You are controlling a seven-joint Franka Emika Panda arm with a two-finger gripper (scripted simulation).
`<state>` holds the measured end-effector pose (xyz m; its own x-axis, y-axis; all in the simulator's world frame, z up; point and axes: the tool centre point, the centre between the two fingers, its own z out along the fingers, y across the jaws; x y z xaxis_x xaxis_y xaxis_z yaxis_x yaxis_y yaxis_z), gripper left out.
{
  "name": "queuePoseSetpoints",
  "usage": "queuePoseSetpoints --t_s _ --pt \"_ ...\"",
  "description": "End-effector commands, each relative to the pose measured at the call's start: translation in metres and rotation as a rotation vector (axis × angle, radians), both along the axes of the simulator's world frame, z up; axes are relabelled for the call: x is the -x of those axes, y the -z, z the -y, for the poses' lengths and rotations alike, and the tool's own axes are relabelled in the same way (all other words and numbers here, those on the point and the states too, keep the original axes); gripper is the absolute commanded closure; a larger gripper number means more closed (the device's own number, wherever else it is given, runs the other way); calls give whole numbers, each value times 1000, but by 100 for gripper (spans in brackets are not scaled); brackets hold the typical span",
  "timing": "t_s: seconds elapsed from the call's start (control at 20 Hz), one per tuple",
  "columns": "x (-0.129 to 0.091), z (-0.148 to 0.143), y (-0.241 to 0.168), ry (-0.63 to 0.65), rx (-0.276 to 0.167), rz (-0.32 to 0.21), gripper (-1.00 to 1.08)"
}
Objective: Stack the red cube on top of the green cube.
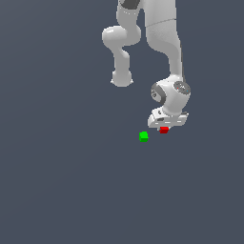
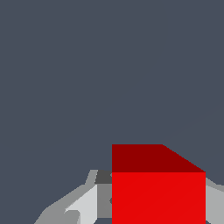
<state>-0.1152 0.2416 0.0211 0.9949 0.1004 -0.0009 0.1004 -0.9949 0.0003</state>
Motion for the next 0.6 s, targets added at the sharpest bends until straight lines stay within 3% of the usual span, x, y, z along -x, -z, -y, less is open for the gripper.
queuePoseSetpoints --t_s 0.0,0.55 --pt "0 0 -4 0 0 1 108" --pt "1 1 -61 0 0 1 108"
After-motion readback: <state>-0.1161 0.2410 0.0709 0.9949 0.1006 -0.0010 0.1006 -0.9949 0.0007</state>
